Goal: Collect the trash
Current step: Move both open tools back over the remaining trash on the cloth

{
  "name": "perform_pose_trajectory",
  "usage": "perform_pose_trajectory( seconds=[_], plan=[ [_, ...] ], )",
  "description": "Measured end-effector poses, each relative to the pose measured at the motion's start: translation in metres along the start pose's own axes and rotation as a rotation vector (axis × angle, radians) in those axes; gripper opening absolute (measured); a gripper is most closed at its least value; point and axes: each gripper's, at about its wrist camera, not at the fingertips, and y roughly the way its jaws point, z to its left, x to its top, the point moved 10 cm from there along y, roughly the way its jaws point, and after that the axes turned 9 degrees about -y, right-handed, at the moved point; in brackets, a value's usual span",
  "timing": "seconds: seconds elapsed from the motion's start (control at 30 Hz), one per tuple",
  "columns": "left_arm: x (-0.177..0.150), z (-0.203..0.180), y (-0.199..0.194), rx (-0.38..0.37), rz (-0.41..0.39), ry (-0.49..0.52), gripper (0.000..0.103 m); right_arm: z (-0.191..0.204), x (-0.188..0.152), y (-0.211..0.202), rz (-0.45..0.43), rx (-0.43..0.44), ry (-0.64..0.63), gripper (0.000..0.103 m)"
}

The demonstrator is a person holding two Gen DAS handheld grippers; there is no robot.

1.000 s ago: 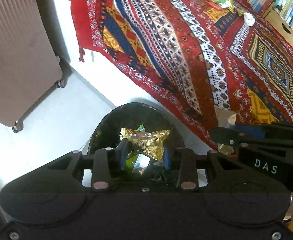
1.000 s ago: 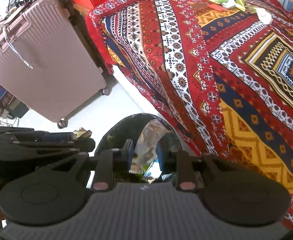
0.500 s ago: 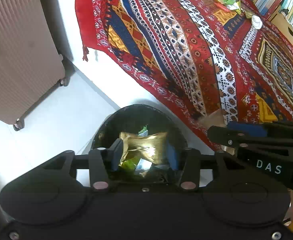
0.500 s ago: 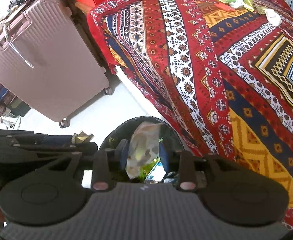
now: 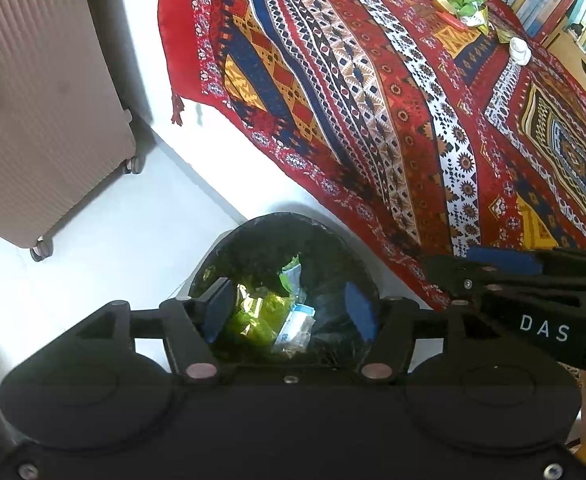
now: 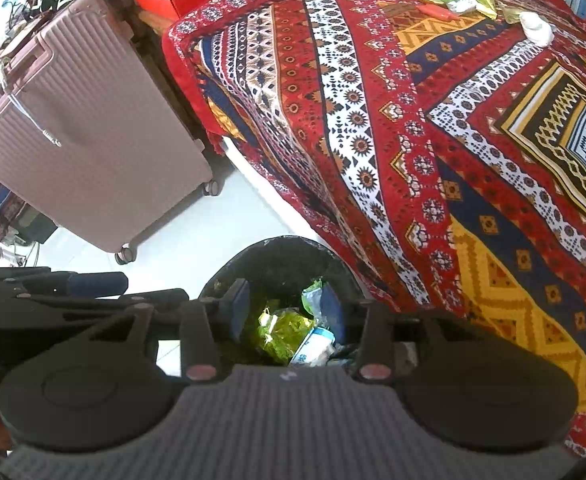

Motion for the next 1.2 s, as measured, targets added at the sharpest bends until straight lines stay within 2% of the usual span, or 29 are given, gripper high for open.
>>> perform_pose_trajectory(
  seconds=[0.27, 0.5, 0.73, 1.2],
  plan=[
    [0.012, -0.009, -0.013, 0.007, -0.038, 0.022, 0.066, -0.006, 0.008, -0.016, -0.032, -0.006, 0.04, 0.06],
    [0.041, -0.027, -0.039, -0.01, -0.107, 0.039, 0.069, -0.021, 0.028, -0.044, -0.106, -0.019, 0.093, 0.063],
    [0.075, -0.059, -0.065, -0.027, -0.182, 0.093, 0.072, -0.048, 0.047, -0.075, -0.193, -0.044, 0.15, 0.066],
    [0.129, -0.133, -0.09, -0.068, -0.26, 0.188, 0.074, -0.106, 0.089, -0.119, -0.315, -0.115, 0.248, 0.066]
  ],
)
